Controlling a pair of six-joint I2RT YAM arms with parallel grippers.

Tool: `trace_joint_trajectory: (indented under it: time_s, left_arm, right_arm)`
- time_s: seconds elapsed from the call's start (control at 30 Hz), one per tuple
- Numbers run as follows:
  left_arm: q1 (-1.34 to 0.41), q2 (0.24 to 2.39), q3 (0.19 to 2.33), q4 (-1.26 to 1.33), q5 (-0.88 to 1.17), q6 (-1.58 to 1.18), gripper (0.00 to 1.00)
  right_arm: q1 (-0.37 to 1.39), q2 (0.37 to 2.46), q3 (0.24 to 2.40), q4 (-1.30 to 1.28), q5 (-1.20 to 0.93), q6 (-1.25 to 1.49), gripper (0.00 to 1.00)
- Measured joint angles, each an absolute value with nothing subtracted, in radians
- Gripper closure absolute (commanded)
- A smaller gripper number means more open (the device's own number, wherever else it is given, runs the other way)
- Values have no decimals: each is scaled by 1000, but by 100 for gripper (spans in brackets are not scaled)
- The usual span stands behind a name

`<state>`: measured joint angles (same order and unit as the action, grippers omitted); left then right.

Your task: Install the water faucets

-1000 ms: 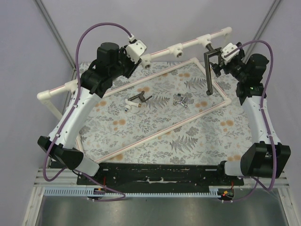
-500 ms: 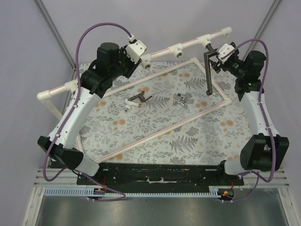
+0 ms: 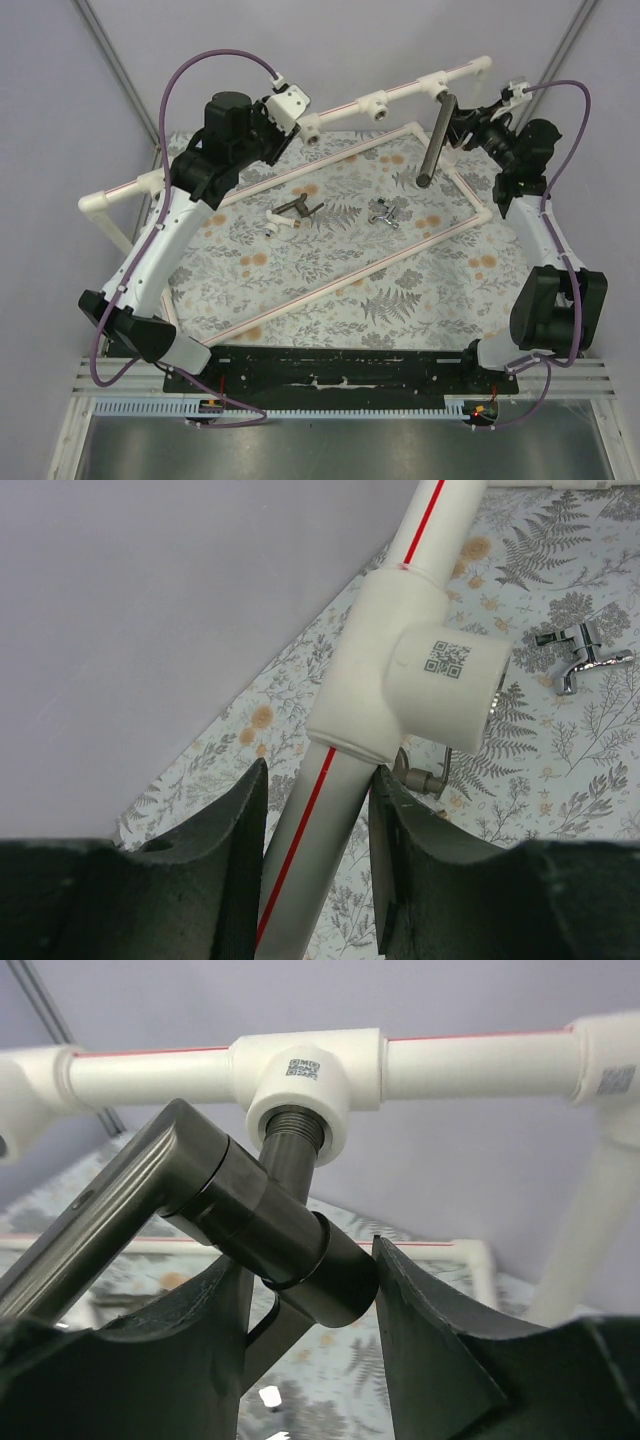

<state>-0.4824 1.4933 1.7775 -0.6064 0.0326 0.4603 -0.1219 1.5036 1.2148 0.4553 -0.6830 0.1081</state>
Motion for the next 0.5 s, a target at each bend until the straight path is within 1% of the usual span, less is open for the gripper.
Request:
trace_joint_trajectory:
  time_s: [0.07, 0.13, 0.33, 0.43, 0.5]
  left_arm:
    - [-480, 1493, 1773, -596, 35, 461, 98]
    - [-479, 1493, 1772, -591, 36, 461, 98]
    - [-475, 1493, 1766, -577, 36, 460, 98]
    - [-475, 1492, 1760, -565, 36, 460, 98]
    - [-472, 1491, 1760, -562, 36, 460, 98]
  right_arm:
    - [-122, 1516, 1210, 482, -664, 269, 67]
    - [-118, 1526, 1203, 505, -643, 432, 67]
    - [-91, 1551, 1120, 663, -529, 1141, 68]
    - [-69, 1567, 1086, 742, -479, 1471, 64]
    - [-55, 1568, 1079, 755, -452, 1614, 60]
